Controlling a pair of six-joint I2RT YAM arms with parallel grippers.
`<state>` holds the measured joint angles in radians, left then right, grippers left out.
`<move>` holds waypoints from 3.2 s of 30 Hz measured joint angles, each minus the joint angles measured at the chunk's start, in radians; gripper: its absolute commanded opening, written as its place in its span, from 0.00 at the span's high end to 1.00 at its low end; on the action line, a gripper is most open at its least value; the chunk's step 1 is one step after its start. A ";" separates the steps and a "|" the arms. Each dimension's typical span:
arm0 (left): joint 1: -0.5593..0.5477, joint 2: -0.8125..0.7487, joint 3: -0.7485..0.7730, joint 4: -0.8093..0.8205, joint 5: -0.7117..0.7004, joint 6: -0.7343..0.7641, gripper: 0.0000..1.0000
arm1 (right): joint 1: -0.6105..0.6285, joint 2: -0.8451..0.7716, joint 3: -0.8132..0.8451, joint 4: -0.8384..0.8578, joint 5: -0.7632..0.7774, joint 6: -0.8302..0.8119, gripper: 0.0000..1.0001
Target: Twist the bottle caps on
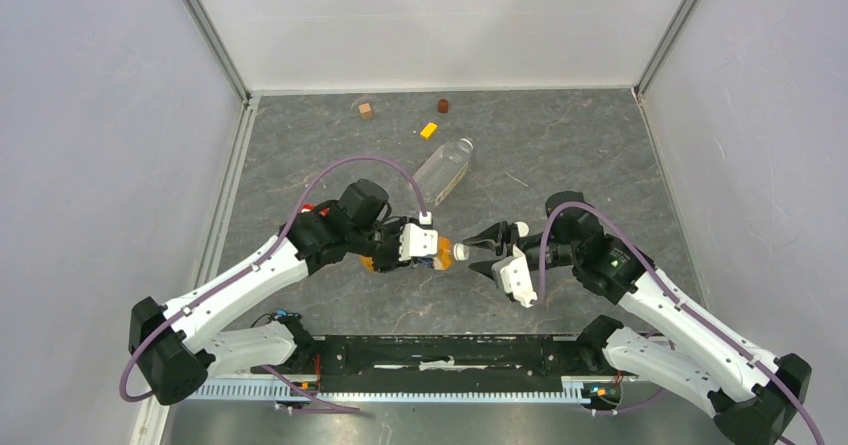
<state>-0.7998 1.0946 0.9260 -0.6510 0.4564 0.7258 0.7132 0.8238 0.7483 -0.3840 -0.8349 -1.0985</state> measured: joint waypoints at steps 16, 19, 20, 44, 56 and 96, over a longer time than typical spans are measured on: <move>0.000 0.020 0.013 0.001 0.044 0.000 0.98 | 0.000 0.008 0.000 0.020 -0.011 0.009 0.62; 0.002 0.021 0.014 -0.004 0.045 0.000 0.98 | 0.000 0.015 0.000 0.029 -0.014 0.037 0.71; 0.002 0.021 0.014 -0.006 0.044 0.000 0.98 | 0.000 0.019 0.000 0.032 -0.015 0.054 0.74; -0.014 -0.175 -0.181 0.262 -0.320 0.068 0.98 | -0.037 0.228 0.009 0.418 0.261 1.634 1.00; -0.063 -0.209 -0.225 0.374 -0.478 0.145 0.98 | -0.055 0.224 -0.018 0.516 0.290 1.727 0.52; 0.008 0.071 0.142 -0.081 0.021 0.038 0.98 | -0.041 -0.073 -0.060 0.160 -0.018 0.081 0.56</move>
<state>-0.7914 1.1656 1.0683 -0.7319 0.4770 0.7639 0.6724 0.7506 0.6884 -0.2241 -0.8524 -1.0172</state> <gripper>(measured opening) 0.482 0.480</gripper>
